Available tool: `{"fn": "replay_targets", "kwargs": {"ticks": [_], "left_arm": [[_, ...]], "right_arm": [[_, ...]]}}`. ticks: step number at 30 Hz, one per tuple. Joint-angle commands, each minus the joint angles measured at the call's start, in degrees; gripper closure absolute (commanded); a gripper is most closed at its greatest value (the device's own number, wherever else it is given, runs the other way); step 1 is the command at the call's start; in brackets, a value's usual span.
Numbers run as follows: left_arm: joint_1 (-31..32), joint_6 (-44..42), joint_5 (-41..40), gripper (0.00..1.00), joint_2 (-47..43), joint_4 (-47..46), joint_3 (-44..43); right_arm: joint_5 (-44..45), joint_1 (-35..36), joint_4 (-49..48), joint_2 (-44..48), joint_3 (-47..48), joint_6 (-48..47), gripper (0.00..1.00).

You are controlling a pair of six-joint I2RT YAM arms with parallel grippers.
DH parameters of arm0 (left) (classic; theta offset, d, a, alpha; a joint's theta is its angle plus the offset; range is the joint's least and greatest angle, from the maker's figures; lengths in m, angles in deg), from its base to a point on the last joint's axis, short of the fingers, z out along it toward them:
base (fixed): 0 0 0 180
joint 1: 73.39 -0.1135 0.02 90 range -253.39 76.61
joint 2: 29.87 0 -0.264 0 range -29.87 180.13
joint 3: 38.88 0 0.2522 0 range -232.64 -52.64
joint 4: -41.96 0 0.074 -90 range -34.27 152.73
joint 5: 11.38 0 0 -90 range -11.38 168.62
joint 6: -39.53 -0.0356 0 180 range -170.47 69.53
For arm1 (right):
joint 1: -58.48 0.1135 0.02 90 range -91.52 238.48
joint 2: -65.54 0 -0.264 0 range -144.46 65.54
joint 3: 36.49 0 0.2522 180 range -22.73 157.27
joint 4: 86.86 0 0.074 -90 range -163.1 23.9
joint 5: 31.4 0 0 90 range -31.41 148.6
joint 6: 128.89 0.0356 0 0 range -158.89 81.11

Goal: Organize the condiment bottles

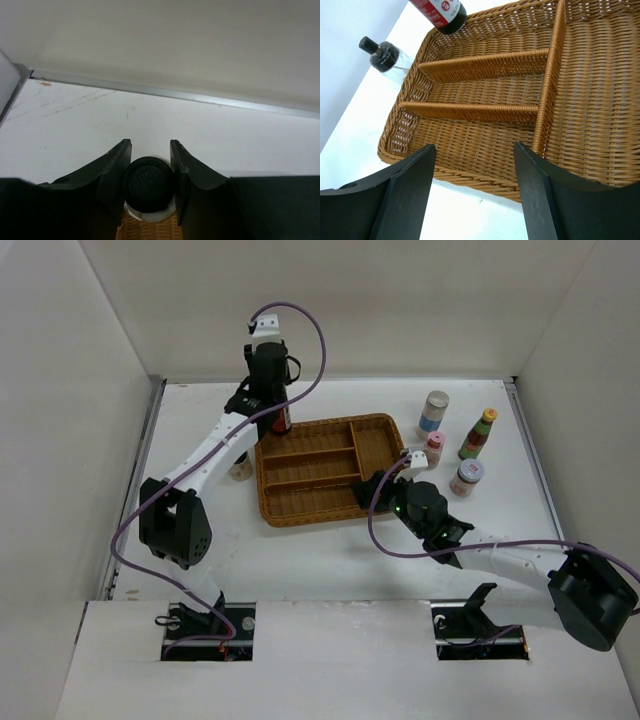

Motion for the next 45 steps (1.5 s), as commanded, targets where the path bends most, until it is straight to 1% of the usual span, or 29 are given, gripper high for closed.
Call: {"fn": "replay_targets", "kwargs": {"ticks": [1,5,10,16,21,26,35,45], "left_arm": [[0.3,0.5,0.1,0.86,-2.5,-9.0,1.9],[-0.2,2.2,0.1,0.86,-4.7,-11.9,8.5],[-0.4,4.2,0.4,0.86,-9.1,-13.2,12.8],[0.9,4.0,0.6,0.86,-12.3,-13.3,12.4],[1.4,4.3,0.4,0.86,-13.1,-13.6,14.2],[2.9,4.7,-0.1,0.86,-17.0,-14.5,15.8],[3.4,4.8,-0.9,0.86,-18.6,-14.7,17.9],[1.9,4.8,-0.9,0.85,-16.2,-15.5,20.6]], "right_arm": [[-0.5,-0.7,-3.4,0.5,-0.3,0.2,0.3],[-0.6,-0.7,-3.5,0.3,-0.2,0.2,0.3],[-0.7,-0.6,-3.5,0.0,0.0,0.1,0.3],[-0.7,-0.7,-3.5,0.2,-0.1,0.1,0.3],[-0.7,-0.7,-3.5,0.2,-0.2,0.1,0.29],[-0.8,-0.6,-3.5,-0.2,0.1,0.1,0.29],[-1.1,-0.7,-3.5,0.0,0.0,0.2,0.29],[-1.1,-0.7,-3.5,-0.4,0.0,0.2,0.29]]}}
